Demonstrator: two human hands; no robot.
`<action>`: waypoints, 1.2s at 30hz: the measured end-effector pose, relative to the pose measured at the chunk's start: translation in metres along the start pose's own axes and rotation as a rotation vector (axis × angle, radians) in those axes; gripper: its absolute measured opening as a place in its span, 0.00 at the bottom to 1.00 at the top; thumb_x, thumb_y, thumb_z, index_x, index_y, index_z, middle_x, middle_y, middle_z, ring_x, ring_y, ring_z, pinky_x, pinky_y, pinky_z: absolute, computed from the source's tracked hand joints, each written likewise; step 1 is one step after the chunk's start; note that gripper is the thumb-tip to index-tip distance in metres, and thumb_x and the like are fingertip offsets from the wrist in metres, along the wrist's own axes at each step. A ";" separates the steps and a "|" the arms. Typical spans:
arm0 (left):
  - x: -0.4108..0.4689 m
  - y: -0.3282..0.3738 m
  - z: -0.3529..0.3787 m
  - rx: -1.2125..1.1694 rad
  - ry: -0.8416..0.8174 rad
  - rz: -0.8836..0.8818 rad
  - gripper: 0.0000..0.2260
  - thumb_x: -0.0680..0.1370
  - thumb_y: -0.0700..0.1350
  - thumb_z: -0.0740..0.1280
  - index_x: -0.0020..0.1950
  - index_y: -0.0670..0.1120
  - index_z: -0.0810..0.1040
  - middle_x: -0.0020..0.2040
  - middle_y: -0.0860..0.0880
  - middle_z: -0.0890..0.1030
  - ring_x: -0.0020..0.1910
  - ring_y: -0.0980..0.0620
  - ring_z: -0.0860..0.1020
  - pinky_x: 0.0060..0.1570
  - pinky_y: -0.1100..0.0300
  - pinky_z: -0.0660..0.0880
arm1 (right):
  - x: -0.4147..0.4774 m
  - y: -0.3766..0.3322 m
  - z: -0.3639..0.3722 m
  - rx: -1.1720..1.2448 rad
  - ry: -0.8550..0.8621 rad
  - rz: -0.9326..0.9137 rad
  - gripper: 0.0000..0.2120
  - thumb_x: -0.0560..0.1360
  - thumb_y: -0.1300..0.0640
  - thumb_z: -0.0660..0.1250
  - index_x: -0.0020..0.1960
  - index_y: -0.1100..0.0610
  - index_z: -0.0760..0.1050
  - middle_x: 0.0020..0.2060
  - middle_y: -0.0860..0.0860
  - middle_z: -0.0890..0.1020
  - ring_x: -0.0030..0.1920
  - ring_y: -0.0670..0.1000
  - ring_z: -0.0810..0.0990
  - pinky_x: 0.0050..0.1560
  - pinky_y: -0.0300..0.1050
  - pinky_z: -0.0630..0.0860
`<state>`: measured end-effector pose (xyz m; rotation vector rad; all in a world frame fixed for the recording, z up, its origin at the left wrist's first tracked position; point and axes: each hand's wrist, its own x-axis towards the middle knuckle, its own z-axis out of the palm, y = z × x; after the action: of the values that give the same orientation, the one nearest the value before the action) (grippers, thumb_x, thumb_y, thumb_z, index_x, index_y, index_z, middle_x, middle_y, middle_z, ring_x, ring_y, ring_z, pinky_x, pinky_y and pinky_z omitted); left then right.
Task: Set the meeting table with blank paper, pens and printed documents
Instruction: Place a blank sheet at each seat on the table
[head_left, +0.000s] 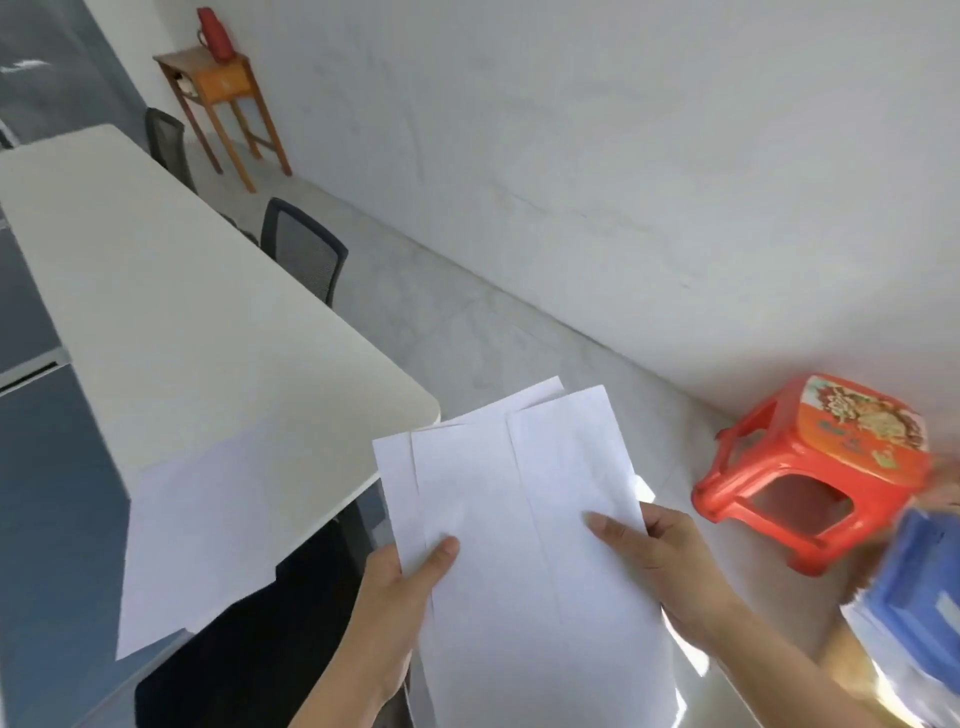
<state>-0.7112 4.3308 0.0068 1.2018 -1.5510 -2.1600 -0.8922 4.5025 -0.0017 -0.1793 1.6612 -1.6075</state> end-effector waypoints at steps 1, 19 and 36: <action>0.007 0.001 0.014 0.017 -0.010 -0.005 0.11 0.77 0.42 0.67 0.58 0.41 0.81 0.53 0.44 0.85 0.54 0.44 0.83 0.60 0.43 0.75 | 0.003 -0.004 -0.014 0.017 0.020 -0.012 0.07 0.72 0.60 0.73 0.41 0.65 0.82 0.41 0.63 0.86 0.36 0.59 0.85 0.36 0.47 0.80; 0.263 0.093 0.132 0.013 -0.020 -0.033 0.07 0.76 0.42 0.69 0.49 0.41 0.85 0.46 0.41 0.86 0.47 0.42 0.85 0.54 0.45 0.79 | 0.233 -0.106 -0.111 -0.036 0.126 0.017 0.15 0.63 0.56 0.76 0.46 0.65 0.84 0.43 0.67 0.85 0.39 0.64 0.85 0.43 0.57 0.81; 0.506 0.238 0.148 -0.151 0.364 0.010 0.06 0.77 0.38 0.66 0.51 0.40 0.82 0.46 0.42 0.87 0.46 0.44 0.85 0.50 0.49 0.79 | 0.570 -0.235 -0.084 -0.129 -0.161 0.112 0.06 0.70 0.65 0.74 0.45 0.67 0.83 0.45 0.69 0.84 0.40 0.61 0.84 0.49 0.57 0.79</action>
<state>-1.2058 4.0310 -0.0159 1.4330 -1.2176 -1.8790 -1.4235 4.1819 -0.0514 -0.2695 1.6215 -1.3676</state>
